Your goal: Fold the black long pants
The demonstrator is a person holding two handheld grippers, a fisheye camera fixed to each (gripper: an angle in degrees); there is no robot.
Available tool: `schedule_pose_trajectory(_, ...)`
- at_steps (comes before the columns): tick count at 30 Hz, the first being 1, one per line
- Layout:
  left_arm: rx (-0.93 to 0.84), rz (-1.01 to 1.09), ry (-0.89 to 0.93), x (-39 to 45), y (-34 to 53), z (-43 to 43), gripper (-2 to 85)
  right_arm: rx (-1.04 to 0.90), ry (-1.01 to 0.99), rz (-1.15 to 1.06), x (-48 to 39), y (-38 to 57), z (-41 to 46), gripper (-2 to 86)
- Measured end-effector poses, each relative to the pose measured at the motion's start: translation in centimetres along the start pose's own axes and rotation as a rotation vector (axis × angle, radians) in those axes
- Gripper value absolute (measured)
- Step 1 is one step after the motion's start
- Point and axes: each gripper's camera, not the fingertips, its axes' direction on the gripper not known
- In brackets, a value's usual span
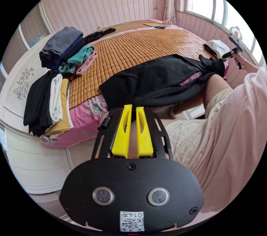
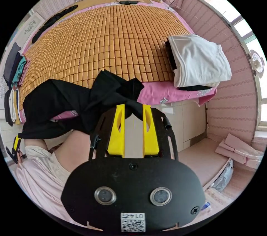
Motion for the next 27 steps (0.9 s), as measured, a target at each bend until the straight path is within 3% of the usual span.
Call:
schedule_pose_trajectory(2, -0.008, 0.014, -0.026, 0.5, 0.8, -0.2, 0.5, 0.067, -0.013, -0.119, -3.1, -2.3, -2.2, 17.3)
schedule_pose_trajectory(7, -0.009, -0.026, -0.017, -0.7, 2.6, -1.0, 0.6, 0.244, -0.221, -0.499, -15.5, -6.8, -6.4, 14.2)
schedule_pose_trajectory(11, 0.023, -0.092, -0.004, -2.3, 5.2, -3.5, 1.1, 0.183, -0.377, -0.865, -31.4, -7.9, -5.3, 13.4)
schedule_pose_trajectory(17, -0.021, -0.156, 0.012, -3.7, 11.6, -6.7, 3.1, 0.037, -0.396, -1.265, -49.9, -4.8, -2.7, 15.2)
schedule_pose_trajectory(22, -0.042, -0.432, 0.002, -7.1, 17.3, -8.7, 3.7, -0.053, -0.329, -1.374, -58.2, -3.9, -0.7, 16.4)
schedule_pose_trajectory(24, 0.058, -0.692, 0.1, -10.3, 19.5, -9.9, 5.2, -0.057, -0.289, -1.368, -60.1, -4.2, 0.0, 16.5)
schedule_pose_trajectory(27, 0.15, -0.9, 0.283, -13.4, 19.6, -9.3, 9.9, -0.06, -0.196, -1.334, -62.2, -5.2, 1.8, 16.4)
